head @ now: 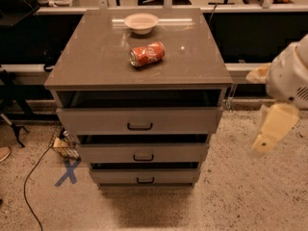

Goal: Open top drawer

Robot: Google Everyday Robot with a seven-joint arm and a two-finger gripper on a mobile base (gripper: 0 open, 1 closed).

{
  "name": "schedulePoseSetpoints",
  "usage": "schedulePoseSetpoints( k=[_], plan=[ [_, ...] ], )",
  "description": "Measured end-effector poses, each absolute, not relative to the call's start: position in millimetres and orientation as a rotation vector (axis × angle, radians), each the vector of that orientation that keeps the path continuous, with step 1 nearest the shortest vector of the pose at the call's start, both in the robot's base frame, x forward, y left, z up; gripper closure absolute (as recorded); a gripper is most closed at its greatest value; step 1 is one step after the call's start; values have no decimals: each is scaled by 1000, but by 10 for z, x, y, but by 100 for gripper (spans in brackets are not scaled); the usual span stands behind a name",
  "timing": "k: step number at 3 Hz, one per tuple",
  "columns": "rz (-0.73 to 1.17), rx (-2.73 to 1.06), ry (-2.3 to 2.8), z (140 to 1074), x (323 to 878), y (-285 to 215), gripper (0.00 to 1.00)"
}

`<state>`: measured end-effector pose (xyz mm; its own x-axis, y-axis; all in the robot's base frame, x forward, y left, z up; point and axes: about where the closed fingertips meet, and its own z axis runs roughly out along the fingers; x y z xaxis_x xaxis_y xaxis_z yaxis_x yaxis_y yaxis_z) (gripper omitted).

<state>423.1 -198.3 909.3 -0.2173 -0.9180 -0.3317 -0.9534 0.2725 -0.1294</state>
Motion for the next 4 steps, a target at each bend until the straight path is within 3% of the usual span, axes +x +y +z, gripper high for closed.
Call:
schedulePoseSetpoints(
  k=[1, 3, 4],
  plan=[
    [266, -1704, 2154, 8264, 4063, -1657, 0],
    [236, -1696, 2105, 8110, 4186, -1632, 0],
    [165, -1717, 2041, 7752, 4531, -1433, 0]
  ],
)
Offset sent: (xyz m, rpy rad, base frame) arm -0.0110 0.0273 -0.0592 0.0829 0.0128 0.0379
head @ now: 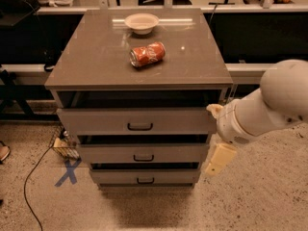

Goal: Open top drawer

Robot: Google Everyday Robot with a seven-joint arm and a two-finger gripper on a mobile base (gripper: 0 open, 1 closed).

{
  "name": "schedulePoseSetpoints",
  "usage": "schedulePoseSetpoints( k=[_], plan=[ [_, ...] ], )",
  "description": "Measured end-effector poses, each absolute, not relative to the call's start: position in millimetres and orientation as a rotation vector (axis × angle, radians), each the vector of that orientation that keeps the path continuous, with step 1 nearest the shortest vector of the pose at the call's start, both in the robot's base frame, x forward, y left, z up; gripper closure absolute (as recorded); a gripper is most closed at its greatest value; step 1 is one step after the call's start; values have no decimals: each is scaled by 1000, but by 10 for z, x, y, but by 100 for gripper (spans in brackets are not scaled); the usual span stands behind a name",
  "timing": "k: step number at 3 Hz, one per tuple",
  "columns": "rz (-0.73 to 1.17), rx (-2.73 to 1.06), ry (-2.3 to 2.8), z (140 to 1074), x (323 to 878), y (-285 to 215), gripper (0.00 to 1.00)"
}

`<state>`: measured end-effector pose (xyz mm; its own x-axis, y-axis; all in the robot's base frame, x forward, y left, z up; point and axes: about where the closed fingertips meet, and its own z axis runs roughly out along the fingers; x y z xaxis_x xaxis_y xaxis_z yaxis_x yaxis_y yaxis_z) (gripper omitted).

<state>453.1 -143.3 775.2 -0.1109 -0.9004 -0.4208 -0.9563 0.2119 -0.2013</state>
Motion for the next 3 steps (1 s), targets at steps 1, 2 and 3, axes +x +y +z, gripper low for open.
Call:
schedulePoseSetpoints(
  k=[1, 2, 3],
  plan=[
    [171, -1696, 1959, 7530, 4945, -1204, 0],
    [171, -1696, 1959, 7530, 4945, -1204, 0],
    [103, -1733, 1960, 7385, 5061, -1173, 0]
  ],
)
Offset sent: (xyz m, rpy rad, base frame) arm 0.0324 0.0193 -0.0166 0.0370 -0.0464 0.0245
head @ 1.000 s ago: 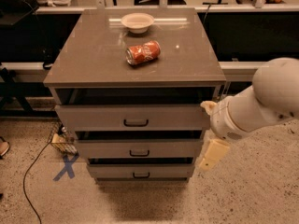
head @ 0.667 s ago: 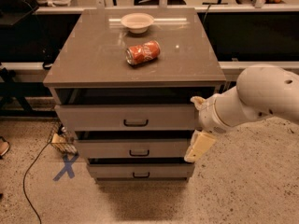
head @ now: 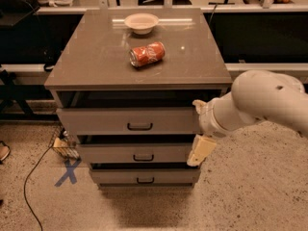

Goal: Open top drawer

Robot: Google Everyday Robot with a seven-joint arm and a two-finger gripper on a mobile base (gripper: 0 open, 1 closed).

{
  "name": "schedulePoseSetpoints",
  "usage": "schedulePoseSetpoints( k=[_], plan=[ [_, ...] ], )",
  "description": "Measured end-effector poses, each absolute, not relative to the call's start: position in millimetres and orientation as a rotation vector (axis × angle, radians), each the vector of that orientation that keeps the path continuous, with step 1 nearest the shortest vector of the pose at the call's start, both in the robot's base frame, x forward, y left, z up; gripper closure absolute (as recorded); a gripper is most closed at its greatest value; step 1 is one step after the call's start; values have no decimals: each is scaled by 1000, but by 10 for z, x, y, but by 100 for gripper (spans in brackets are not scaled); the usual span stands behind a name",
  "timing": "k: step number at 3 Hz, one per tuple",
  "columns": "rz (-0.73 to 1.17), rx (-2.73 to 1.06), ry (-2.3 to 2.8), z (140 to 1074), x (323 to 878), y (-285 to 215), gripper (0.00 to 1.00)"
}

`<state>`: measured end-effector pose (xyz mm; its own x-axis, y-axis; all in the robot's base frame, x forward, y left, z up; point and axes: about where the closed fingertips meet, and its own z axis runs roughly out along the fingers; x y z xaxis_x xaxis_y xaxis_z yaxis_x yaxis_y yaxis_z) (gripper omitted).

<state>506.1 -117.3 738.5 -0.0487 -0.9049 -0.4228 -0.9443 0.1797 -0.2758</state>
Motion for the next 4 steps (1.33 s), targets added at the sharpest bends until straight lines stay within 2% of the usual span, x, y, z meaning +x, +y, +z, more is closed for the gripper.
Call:
schedulePoseSetpoints(
  k=[2, 4],
  plan=[
    [-74, -1837, 1961, 6866, 5506, -1100, 0],
    [-93, -1833, 1931, 6619, 5921, -937, 0]
  ],
)
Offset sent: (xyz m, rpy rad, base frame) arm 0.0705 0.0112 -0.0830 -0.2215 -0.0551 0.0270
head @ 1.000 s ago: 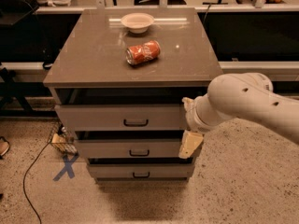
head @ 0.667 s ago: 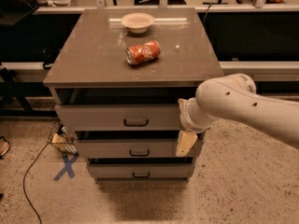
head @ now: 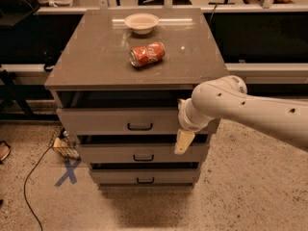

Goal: Open top drawer

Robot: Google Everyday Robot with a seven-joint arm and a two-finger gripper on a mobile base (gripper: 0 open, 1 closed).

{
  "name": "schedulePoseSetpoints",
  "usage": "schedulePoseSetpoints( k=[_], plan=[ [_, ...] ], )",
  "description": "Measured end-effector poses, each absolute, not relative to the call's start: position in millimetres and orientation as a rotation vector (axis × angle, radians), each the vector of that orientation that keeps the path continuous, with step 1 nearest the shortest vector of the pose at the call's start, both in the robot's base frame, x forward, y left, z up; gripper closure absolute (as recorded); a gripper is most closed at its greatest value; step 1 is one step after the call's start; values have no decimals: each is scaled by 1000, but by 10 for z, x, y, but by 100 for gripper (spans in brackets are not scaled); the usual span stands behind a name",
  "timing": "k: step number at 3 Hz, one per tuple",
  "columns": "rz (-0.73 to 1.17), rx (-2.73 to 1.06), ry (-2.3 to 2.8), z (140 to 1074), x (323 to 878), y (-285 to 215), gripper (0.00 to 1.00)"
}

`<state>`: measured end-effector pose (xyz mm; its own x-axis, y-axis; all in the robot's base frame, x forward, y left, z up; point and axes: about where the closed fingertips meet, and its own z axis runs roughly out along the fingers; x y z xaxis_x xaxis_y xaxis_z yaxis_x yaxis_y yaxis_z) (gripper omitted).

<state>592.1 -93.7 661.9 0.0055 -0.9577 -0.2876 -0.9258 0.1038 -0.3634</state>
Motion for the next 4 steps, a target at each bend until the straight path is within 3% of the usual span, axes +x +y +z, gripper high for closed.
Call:
schedulePoseSetpoints(
  k=[1, 3, 4],
  plan=[
    [-67, -1850, 1908, 6528, 6089, -792, 0],
    [-18, -1829, 1933, 6419, 6137, -827, 42],
    [-58, -1780, 1980, 6494, 6013, -1061, 73]
  ],
)
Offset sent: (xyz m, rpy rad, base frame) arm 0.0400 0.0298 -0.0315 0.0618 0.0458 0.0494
